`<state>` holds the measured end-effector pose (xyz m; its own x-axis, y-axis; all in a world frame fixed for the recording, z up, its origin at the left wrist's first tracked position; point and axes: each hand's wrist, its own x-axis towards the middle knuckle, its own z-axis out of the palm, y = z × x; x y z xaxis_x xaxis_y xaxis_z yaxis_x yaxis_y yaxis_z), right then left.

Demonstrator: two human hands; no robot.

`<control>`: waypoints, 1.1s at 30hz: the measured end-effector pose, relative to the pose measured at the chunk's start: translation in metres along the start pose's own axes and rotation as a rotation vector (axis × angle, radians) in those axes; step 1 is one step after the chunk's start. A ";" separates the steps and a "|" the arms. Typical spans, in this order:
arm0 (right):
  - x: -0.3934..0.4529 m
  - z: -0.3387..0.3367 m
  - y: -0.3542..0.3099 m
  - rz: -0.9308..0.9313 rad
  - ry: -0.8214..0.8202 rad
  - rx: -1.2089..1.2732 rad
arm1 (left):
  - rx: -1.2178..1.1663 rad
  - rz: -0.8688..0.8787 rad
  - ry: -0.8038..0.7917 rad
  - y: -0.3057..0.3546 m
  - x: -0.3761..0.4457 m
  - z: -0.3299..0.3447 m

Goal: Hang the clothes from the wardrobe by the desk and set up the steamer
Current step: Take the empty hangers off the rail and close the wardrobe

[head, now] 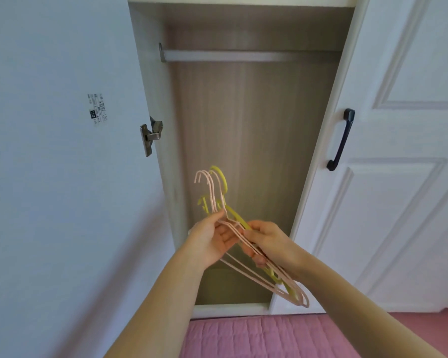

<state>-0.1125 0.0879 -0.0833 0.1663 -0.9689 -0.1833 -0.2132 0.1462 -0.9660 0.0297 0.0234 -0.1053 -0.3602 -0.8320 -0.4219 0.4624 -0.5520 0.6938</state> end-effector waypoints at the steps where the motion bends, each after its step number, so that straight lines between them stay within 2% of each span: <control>1: -0.005 0.001 0.006 0.002 -0.017 0.001 | 0.006 -0.002 -0.012 -0.004 -0.005 0.000; 10: -0.043 0.017 0.021 0.193 -0.106 -0.038 | 0.213 0.052 0.015 -0.037 -0.040 -0.002; 15: -0.065 0.046 0.026 0.146 0.018 -0.023 | 0.495 0.131 0.037 -0.044 -0.055 -0.017; 21: -0.092 0.094 0.031 0.125 0.180 0.060 | 0.626 0.219 0.017 -0.047 -0.094 -0.044; 28: -0.122 0.177 0.042 0.093 0.373 0.190 | 0.845 0.376 -0.096 -0.050 -0.152 -0.103; 33: -0.144 0.232 0.039 0.051 0.494 0.330 | 0.966 0.401 -0.220 -0.045 -0.193 -0.145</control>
<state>0.0785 0.2800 -0.1370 -0.3205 -0.9257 -0.2007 0.1148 0.1724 -0.9783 0.1957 0.2013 -0.1394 -0.5070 -0.8619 -0.0127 -0.2240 0.1175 0.9675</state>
